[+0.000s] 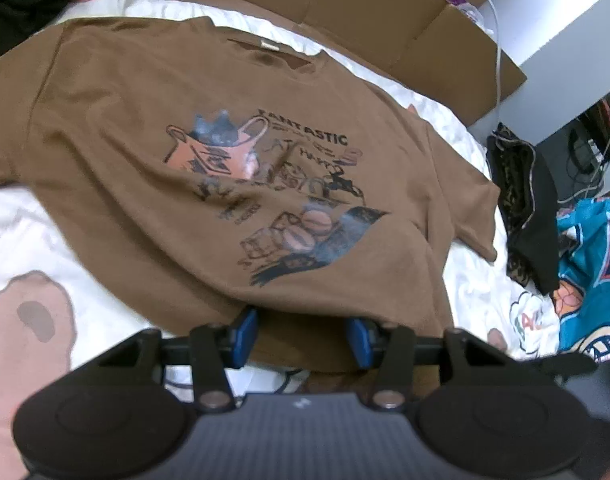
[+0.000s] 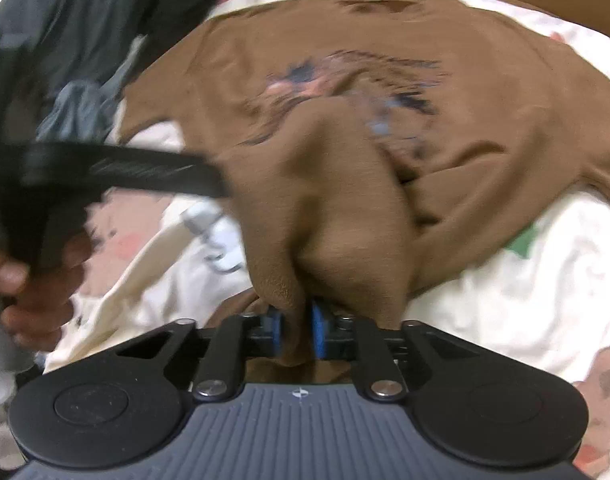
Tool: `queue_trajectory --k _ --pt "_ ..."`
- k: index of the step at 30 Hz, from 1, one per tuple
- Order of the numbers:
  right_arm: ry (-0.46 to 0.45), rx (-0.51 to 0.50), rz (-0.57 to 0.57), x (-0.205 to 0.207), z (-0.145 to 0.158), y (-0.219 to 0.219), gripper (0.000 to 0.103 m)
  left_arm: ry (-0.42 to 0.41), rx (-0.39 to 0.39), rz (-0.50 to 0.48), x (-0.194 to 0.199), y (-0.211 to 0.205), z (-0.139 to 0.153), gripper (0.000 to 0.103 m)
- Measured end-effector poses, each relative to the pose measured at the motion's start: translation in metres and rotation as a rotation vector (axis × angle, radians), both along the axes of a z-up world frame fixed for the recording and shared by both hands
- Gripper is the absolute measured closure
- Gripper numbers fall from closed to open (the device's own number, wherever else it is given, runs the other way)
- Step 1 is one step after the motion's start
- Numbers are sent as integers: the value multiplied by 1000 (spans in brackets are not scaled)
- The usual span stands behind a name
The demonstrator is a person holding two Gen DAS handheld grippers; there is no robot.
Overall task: Fold clothes
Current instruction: 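Grasp the brown shirt hem with the right tool, then lift the hem with the right tool while the left tool grasps it too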
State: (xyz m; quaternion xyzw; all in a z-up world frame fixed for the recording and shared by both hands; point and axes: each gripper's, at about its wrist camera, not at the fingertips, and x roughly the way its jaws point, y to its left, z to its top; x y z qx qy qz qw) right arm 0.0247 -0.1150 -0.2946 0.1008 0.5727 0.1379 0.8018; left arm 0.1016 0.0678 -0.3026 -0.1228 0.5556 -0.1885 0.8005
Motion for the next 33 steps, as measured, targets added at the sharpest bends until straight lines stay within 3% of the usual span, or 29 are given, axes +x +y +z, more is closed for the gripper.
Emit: queue_trajectory --k 10,16,21,26,33 --pt "-9 -10 -149 15 -9 -48 99 73 -21 4 -20 8 -18 52" --pt "-42 -70 -155 30 -13 -58 99 103 -30 -27 -30 -3 -24 52" --pt "-29 -65 -174 41 -24 -67 99 103 -72 -68 -28 -23 -22 49" --pt "-16 -70 -180 47 -33 -72 98 82 -94 -106 -23 -49 -21 38" --pt "1 -42 -201 46 -35 -79 96 124 -151 -114 -16 -72 -33 38"
